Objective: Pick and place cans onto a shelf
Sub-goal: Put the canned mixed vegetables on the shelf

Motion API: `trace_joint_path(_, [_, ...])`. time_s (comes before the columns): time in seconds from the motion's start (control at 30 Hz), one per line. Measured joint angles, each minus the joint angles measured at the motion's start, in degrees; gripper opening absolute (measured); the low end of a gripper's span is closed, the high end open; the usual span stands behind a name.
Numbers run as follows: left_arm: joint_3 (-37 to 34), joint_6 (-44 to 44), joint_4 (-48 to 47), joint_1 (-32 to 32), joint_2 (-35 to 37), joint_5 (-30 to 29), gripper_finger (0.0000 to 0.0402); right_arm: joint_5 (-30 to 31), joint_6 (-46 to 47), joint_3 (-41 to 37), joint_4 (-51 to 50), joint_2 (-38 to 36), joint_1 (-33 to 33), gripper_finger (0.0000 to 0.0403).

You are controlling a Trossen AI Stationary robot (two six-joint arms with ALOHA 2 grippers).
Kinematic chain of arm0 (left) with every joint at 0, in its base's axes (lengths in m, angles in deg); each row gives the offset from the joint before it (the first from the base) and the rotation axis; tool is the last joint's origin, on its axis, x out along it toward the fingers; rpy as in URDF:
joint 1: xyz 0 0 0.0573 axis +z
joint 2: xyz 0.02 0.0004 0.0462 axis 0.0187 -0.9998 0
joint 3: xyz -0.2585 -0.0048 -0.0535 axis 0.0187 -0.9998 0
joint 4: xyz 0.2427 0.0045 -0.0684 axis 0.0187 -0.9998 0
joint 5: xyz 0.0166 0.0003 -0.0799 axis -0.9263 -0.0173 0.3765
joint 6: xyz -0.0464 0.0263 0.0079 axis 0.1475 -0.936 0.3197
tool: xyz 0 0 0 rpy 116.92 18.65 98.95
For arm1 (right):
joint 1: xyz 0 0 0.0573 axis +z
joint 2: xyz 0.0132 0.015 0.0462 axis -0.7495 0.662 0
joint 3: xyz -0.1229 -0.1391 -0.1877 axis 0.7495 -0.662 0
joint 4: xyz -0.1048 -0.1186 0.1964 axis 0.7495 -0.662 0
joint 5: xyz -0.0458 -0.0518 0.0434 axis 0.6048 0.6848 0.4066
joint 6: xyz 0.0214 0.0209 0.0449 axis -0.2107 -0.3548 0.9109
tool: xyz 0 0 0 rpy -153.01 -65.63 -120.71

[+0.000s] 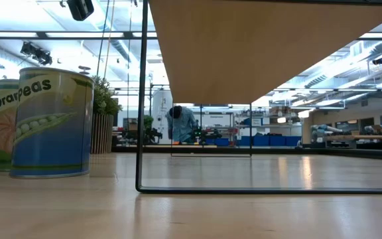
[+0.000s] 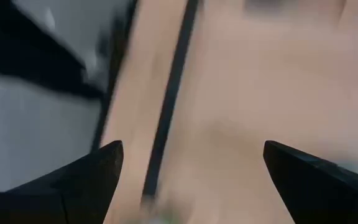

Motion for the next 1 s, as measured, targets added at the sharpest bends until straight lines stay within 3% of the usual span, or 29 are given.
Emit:
trace_joint_path(0.2, [0.0, 0.0, -0.3, 0.0, 0.0, 0.9, 0.0181, 6.3, 3.6, -0.1, -13.7, -0.5, 6.0, 0.0386])
trace_joint_path(0.43, [0.0, 0.1, -0.6, 0.0, 0.0, 0.9, 0.0181, 8.3, 11.8, -6.9, -13.2, -1.5, 11.9, 0.0365])
trace_joint_path(0.63, [0.0, 0.1, -0.7, 0.0, 0.0, 0.9, 0.0181, 7.1, 24.2, -15.2, -8.4, -5.2, 18.4, 0.0357])
trace_joint_path(0.77, [0.0, 0.1, -0.7, 0.0, 0.0, 0.9, 0.0181, 7.2, 37.3, -23.4, -1.9, -8.7, 22.7, 0.0358])
trace_joint_path(1.0, [0.0, 0.1, -0.7, 0.0, 0.0, 0.9, 0.0181, 2.9, 55.6, -35.0, 3.8, -11.2, 27.1, 0.0395])
